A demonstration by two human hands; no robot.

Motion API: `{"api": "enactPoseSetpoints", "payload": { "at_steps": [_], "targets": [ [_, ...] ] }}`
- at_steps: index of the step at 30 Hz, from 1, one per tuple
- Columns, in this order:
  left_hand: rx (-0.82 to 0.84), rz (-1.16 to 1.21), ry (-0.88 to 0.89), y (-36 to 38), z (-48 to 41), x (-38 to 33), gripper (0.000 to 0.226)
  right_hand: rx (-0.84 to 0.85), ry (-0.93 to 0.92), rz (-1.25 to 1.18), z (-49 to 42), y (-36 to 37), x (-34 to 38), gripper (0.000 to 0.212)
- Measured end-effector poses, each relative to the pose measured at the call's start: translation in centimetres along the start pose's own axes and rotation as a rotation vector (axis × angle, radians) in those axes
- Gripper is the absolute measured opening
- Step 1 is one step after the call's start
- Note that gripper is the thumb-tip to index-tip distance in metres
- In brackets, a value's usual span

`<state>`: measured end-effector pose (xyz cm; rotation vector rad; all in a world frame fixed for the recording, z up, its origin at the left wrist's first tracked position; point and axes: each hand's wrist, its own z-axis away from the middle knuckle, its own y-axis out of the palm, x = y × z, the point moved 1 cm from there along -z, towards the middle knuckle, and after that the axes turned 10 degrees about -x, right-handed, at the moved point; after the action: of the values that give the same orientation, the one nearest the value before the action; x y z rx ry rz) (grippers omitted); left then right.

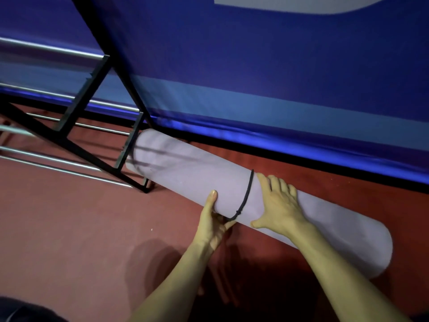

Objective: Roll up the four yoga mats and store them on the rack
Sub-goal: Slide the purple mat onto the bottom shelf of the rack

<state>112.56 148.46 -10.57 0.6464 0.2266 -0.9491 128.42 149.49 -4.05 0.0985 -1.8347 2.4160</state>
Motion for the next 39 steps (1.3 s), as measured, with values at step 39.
{"api": "enactPoseSetpoints", "payload": {
  "at_steps": [39],
  "targets": [
    [0.141,0.505,0.155,-3.6,-4.6,-7.6,0.089,-0.103,-0.041,-0.030,-1.0,1.3,-1.3,0.120]
  ]
}}
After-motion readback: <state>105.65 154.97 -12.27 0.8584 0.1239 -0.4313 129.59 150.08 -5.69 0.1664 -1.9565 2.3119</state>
